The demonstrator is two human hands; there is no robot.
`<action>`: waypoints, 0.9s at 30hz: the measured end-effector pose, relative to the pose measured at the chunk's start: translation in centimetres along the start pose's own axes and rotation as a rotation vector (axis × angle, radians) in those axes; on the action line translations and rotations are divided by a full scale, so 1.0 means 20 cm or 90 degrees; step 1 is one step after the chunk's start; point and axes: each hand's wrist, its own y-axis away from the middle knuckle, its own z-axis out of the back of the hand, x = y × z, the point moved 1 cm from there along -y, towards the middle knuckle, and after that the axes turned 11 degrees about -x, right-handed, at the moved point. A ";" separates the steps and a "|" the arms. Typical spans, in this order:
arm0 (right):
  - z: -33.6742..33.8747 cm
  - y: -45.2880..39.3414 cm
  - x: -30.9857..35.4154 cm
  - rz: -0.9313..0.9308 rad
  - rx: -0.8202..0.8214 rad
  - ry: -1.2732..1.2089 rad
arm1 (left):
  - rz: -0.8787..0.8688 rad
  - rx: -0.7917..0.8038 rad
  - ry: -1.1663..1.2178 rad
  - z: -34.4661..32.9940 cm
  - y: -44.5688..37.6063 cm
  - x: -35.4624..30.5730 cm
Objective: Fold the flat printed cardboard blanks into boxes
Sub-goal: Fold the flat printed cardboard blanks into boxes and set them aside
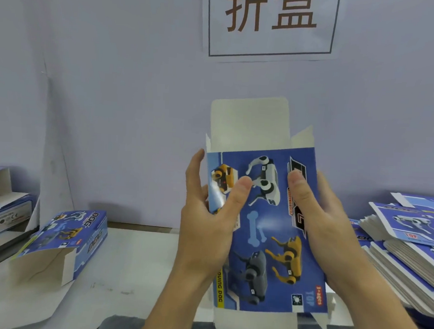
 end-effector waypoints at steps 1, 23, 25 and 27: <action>0.00 0.00 0.00 0.001 -0.003 -0.003 | -0.009 0.019 -0.003 0.00 0.00 -0.01; -0.09 0.05 0.04 0.044 0.022 0.020 | -0.081 -0.051 -0.058 0.04 -0.03 -0.08; -0.09 0.04 0.04 -0.004 0.053 -0.041 | -0.041 -0.056 -0.024 0.05 -0.04 -0.07; -0.08 0.02 0.04 -0.012 0.039 -0.049 | -0.006 -0.063 0.003 0.05 -0.04 -0.07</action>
